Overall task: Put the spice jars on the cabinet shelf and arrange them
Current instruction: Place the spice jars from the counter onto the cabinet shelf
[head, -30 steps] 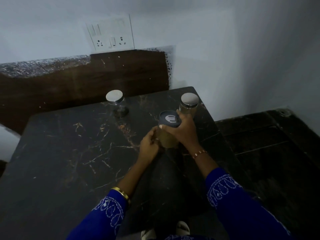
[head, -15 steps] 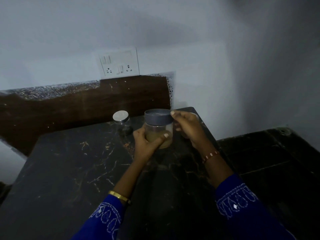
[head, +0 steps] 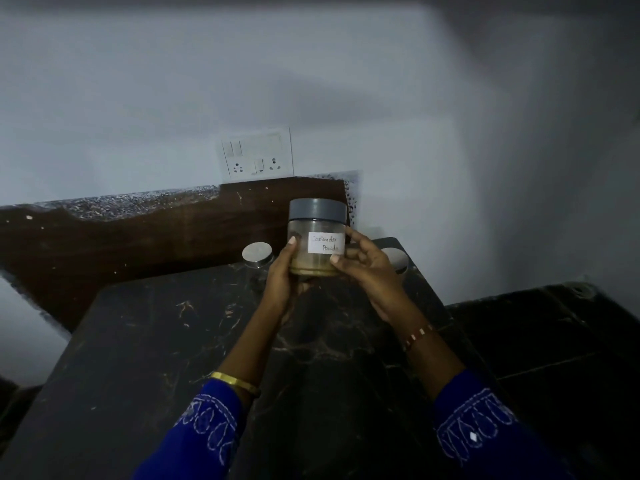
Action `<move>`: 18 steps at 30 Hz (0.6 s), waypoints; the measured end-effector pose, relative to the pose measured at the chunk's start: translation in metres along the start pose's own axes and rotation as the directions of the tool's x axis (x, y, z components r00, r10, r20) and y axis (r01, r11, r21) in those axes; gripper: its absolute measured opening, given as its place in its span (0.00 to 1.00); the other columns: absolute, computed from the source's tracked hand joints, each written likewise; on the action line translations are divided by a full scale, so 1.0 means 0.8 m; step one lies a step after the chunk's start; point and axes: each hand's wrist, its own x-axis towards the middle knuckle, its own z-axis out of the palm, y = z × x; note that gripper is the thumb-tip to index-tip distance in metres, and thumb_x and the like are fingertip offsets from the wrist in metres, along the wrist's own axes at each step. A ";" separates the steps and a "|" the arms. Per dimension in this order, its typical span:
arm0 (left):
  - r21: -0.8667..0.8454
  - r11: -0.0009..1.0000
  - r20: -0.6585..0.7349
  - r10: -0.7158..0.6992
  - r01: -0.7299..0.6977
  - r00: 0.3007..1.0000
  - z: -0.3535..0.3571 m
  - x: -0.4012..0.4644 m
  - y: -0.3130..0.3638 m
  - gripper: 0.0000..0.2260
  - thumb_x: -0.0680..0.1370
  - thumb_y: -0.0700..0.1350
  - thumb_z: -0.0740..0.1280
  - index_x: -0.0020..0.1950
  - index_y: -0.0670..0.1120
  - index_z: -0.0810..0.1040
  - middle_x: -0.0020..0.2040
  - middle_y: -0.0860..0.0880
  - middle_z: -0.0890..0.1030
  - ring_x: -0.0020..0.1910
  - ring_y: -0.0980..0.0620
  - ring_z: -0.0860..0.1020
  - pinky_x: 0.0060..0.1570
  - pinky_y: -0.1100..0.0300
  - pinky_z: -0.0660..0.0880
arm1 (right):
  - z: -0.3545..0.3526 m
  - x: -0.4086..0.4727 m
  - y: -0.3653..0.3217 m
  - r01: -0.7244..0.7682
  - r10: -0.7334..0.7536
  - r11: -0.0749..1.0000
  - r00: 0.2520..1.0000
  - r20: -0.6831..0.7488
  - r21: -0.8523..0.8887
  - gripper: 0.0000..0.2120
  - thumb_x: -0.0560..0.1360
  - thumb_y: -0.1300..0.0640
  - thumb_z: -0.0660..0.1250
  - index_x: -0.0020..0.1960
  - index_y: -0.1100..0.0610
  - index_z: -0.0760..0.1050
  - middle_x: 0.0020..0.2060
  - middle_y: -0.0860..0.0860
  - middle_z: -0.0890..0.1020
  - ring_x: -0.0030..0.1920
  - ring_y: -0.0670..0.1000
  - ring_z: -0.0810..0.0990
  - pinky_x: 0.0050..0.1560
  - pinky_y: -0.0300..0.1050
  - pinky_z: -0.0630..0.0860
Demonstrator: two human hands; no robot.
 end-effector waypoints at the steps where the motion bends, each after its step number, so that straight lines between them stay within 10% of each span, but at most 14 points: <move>1: 0.020 1.000 -0.005 0.008 -0.008 1.000 0.000 0.000 0.002 0.21 0.77 0.58 0.56 0.64 0.47 0.71 0.63 0.39 0.76 0.59 0.43 0.77 0.60 0.47 0.74 | 0.004 0.000 -0.001 0.007 -0.007 1.000 1.000 0.001 0.019 0.30 0.73 0.63 0.68 0.72 0.53 0.62 0.49 0.47 0.80 0.51 0.46 0.80 0.56 0.44 0.78; 6: 0.168 0.982 -0.071 0.094 -0.081 0.993 0.004 -0.003 0.012 0.30 0.73 0.64 0.58 0.66 0.45 0.69 0.62 0.40 0.76 0.60 0.43 0.77 0.59 0.46 0.75 | 0.017 0.005 -0.014 0.053 -0.053 0.999 0.999 0.009 0.009 0.29 0.73 0.61 0.67 0.72 0.52 0.62 0.48 0.46 0.80 0.50 0.44 0.80 0.54 0.40 0.78; 13: 0.404 0.862 -0.097 0.373 -0.306 0.923 0.009 0.012 0.064 0.11 0.81 0.48 0.56 0.46 0.51 0.77 0.44 0.53 0.81 0.43 0.60 0.81 0.44 0.65 0.77 | 0.028 0.028 -0.047 0.127 -0.127 0.992 0.992 -0.002 0.004 0.28 0.73 0.62 0.68 0.71 0.56 0.63 0.51 0.48 0.80 0.54 0.47 0.79 0.57 0.45 0.78; 18: 0.469 0.765 -0.070 0.531 -0.442 0.845 0.021 0.046 0.138 0.16 0.80 0.50 0.58 0.63 0.42 0.71 0.56 0.45 0.78 0.52 0.52 0.79 0.45 0.65 0.79 | 0.036 0.065 -0.121 0.259 -0.261 0.963 0.965 -0.022 -0.074 0.29 0.73 0.60 0.69 0.71 0.54 0.63 0.62 0.57 0.76 0.62 0.56 0.76 0.63 0.56 0.74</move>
